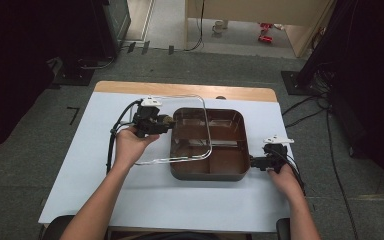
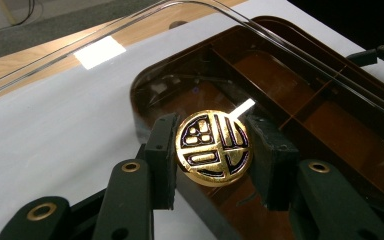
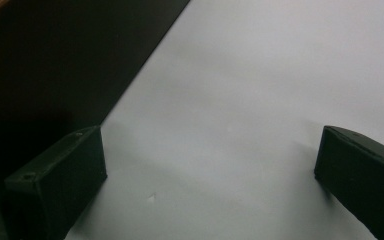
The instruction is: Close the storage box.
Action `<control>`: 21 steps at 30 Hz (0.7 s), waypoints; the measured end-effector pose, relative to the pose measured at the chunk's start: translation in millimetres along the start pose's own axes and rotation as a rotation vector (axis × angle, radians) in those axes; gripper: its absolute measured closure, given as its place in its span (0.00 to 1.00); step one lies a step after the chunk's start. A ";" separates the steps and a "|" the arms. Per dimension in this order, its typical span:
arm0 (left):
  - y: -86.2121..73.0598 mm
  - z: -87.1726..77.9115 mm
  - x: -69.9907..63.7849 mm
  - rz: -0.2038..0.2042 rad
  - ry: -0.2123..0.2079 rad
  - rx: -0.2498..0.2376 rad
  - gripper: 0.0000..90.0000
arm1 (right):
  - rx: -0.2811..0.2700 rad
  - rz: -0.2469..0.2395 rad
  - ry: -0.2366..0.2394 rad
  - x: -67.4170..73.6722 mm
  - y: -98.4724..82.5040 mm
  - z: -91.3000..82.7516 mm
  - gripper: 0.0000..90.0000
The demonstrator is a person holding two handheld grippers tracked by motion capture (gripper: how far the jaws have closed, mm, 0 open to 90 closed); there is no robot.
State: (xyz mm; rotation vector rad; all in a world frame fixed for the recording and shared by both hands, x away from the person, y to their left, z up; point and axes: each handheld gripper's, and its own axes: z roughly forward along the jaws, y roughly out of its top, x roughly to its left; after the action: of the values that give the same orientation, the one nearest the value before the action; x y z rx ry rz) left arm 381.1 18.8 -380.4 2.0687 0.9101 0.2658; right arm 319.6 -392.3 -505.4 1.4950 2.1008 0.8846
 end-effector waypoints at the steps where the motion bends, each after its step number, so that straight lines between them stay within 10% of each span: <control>1: 0.2 2.5 -2.4 0.003 -0.001 0.000 0.66 | 0.001 0.000 0.000 0.0 0.0 0.0 0.00; 21: 5.3 47.2 -42.4 0.049 -0.083 0.040 0.66 | 0.000 0.000 0.000 0.0 0.0 0.0 0.00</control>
State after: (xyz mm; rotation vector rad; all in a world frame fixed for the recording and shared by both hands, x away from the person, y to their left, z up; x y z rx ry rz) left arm 376.2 -41.4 -400.3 2.1247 0.8214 0.1885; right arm 319.5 -392.2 -505.4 1.4953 2.1009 0.8841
